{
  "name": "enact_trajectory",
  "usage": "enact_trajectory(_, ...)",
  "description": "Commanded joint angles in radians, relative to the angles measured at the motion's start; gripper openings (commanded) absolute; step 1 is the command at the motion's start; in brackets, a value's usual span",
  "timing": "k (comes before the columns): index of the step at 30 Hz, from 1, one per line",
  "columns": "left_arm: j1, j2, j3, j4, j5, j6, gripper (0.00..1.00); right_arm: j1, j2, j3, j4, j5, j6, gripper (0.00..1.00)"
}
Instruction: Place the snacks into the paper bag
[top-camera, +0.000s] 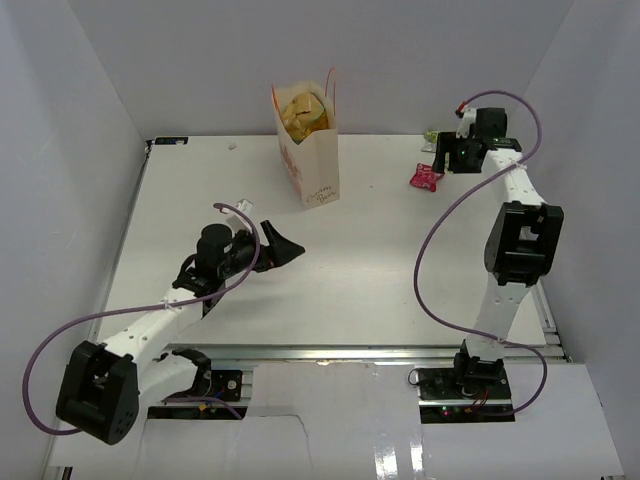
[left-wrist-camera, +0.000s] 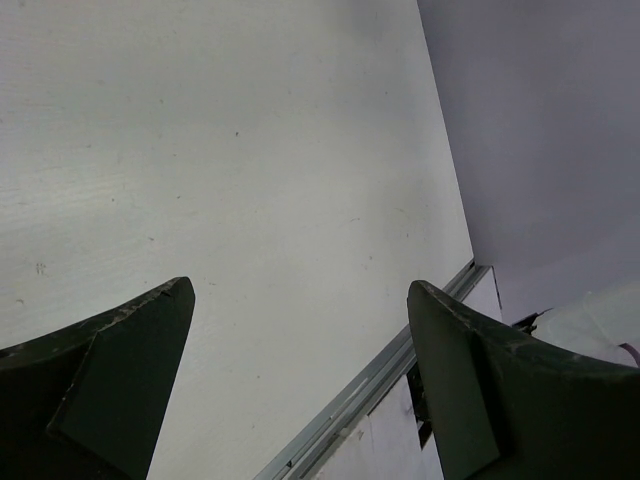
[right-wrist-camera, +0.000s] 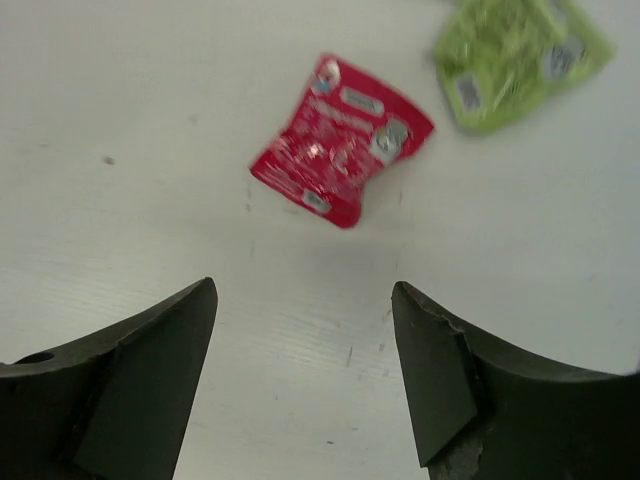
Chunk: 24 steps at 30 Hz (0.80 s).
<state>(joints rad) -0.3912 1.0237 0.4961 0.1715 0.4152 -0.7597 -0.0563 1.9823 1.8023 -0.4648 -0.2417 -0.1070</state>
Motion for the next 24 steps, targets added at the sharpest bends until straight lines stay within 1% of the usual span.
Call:
enact_trajectory(1,-0.037,0.051,0.07,0.051,0.031,0.011,0.98,0.019,0.041,0.04,-0.106,0.166,0.148,0.77)
enact_trajectory(4,-0.073,0.114,0.105,0.052,0.028,0.013,0.98,0.021,0.124,0.098,-0.075,0.165,0.205,0.78)
enact_trajectory(5,-0.081,0.136,0.11,0.054,0.025,0.013,0.98,0.024,0.172,0.139,-0.071,0.17,0.211,0.78)
enact_trajectory(10,-0.141,0.171,0.131,0.054,-0.003,-0.003,0.98,0.027,0.312,0.232,-0.041,0.191,0.221,0.76)
enact_trajectory(15,-0.173,0.19,0.147,0.054,-0.029,-0.026,0.98,0.027,0.391,0.311,-0.018,0.162,0.247,0.71)
enact_trajectory(17,-0.176,0.199,0.163,0.054,-0.029,-0.035,0.98,0.029,0.421,0.328,-0.009,0.174,0.251,0.68)
enact_trajectory(22,-0.178,0.239,0.206,0.056,-0.03,-0.047,0.98,0.027,0.463,0.336,-0.009,0.189,0.265,0.6)
enact_trajectory(24,-0.181,0.249,0.217,0.056,-0.03,-0.05,0.98,0.027,0.47,0.335,-0.009,0.171,0.271,0.59)
